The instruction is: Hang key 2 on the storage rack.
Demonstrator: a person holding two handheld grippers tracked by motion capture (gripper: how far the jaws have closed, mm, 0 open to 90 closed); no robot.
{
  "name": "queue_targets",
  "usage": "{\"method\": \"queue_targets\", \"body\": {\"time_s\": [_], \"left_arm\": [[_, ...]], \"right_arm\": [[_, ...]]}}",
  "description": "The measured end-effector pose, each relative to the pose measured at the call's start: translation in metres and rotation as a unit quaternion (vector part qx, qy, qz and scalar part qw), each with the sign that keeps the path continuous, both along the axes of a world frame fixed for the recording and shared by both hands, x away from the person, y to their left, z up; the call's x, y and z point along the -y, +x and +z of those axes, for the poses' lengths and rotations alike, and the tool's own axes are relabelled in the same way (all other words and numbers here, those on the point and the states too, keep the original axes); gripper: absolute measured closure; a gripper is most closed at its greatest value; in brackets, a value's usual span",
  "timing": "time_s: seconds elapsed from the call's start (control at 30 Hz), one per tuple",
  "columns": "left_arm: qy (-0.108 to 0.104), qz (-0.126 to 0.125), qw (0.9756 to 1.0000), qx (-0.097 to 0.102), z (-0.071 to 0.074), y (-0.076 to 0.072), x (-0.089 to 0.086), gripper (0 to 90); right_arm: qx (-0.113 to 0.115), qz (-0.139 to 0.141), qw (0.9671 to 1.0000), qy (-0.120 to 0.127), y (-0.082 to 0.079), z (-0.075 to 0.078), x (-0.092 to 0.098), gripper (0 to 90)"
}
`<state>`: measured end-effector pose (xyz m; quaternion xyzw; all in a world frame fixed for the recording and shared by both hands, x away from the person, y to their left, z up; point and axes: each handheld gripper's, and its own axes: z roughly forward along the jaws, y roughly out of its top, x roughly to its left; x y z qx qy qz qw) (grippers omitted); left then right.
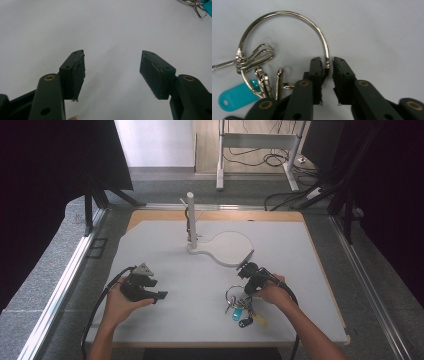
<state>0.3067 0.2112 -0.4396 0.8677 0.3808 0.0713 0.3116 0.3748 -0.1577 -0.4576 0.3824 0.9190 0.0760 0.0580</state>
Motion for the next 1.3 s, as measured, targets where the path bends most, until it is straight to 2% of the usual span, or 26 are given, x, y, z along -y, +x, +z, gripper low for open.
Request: {"method": "queue_targets", "body": {"time_s": [0.17,0.3,0.4,0.5,0.63,0.77,0.8,0.87,0.93,0.97,1.0,1.1,1.13,1.3], "left_arm": [[0.001,-0.001,1.0,0.0,-0.001,-0.001,0.001,37.6],[0.003,-0.001,1.0,0.0,-0.001,-0.001,0.001,37.5],[0.003,-0.001,1.0,0.0,-0.001,-0.001,0.001,37.5],[0.005,-0.003,1.0,0.001,-0.001,-0.001,0.001,37.4],[0.005,0.0,1.0,0.002,-0.001,-0.001,-0.001,37.4],[-0.003,0.003,1.0,0.0,-0.003,0.0,-0.005,37.4],[-0.006,0.01,0.9999,-0.003,-0.004,0.0,-0.007,37.5],[-0.009,0.011,0.9999,-0.001,-0.003,0.0,-0.008,37.4],[-0.013,0.011,0.9999,0.0,-0.002,0.0,-0.009,37.5],[-0.013,0.011,0.9999,0.0,-0.002,0.0,-0.009,37.5],[-0.015,0.011,0.9998,0.0,-0.001,-0.001,-0.009,37.5],[-0.013,0.011,0.9999,0.0,-0.001,-0.001,-0.009,37.5],[-0.013,0.009,0.9999,0.001,-0.002,0.0,-0.008,37.4],[-0.014,0.009,0.9999,0.001,-0.002,0.0,-0.009,37.5]], "right_arm": [[-0.004,-0.013,0.9999,0.006,-0.001,-0.001,-0.001,83.2],[-0.01,-0.012,0.9998,0.014,0.0,-0.001,0.001,86.2],[-0.005,-0.005,0.9998,0.019,-0.001,-0.001,0.002,87.3],[-0.011,-0.005,0.9994,0.033,0.0,0.0,0.006,87.9],[-0.005,-0.002,0.9993,0.037,0.001,0.001,0.009,88.1],[0.007,-0.003,0.9989,0.047,-0.001,0.01,0.013,88.2],[0.019,-0.002,0.9987,0.047,-0.001,0.017,0.014,88.3],[0.027,0.002,0.9984,0.049,-0.002,0.026,0.016,88.4],[0.038,0.01,0.9981,0.047,-0.002,0.035,0.017,88.4],[0.038,0.01,0.9981,0.047,-0.002,0.035,0.017,88.4],[0.048,0.014,0.9978,0.044,-0.003,0.045,0.016,88.4],[0.057,0.021,0.9973,0.043,-0.003,0.054,0.016,88.5],[0.064,0.023,0.9969,0.041,-0.004,0.063,0.015,88.5],[0.073,0.031,0.9963,0.035,-0.003,0.078,0.015,88.5]]}}
